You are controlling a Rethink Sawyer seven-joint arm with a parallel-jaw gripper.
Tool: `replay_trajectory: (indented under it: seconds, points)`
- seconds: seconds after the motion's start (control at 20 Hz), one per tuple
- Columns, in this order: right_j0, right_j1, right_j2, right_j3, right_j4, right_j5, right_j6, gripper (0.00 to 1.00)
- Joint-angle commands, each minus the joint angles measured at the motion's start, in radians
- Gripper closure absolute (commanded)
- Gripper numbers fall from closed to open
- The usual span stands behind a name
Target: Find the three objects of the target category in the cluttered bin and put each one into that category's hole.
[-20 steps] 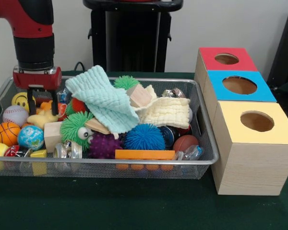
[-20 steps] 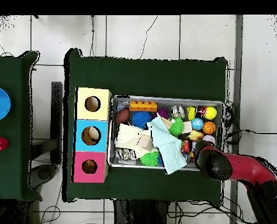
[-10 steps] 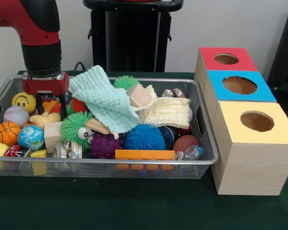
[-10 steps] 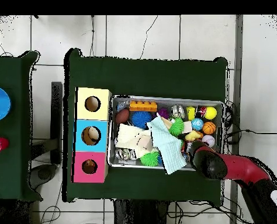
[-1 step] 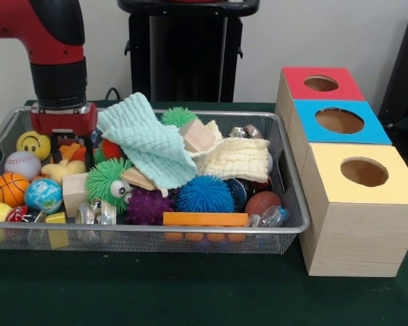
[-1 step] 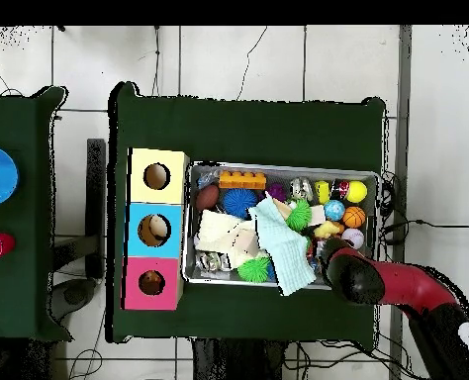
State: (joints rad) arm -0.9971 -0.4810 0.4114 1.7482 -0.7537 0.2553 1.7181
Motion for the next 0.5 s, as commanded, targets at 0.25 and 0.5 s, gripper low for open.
replay_trajectory:
  seconds: [0.25,0.5]
  points:
    - [0.053,0.030,0.045,-0.067,0.008,-0.030,0.044,0.00]
    - [0.058,0.031,0.041,-0.063,0.016,-0.035,0.056,0.00]
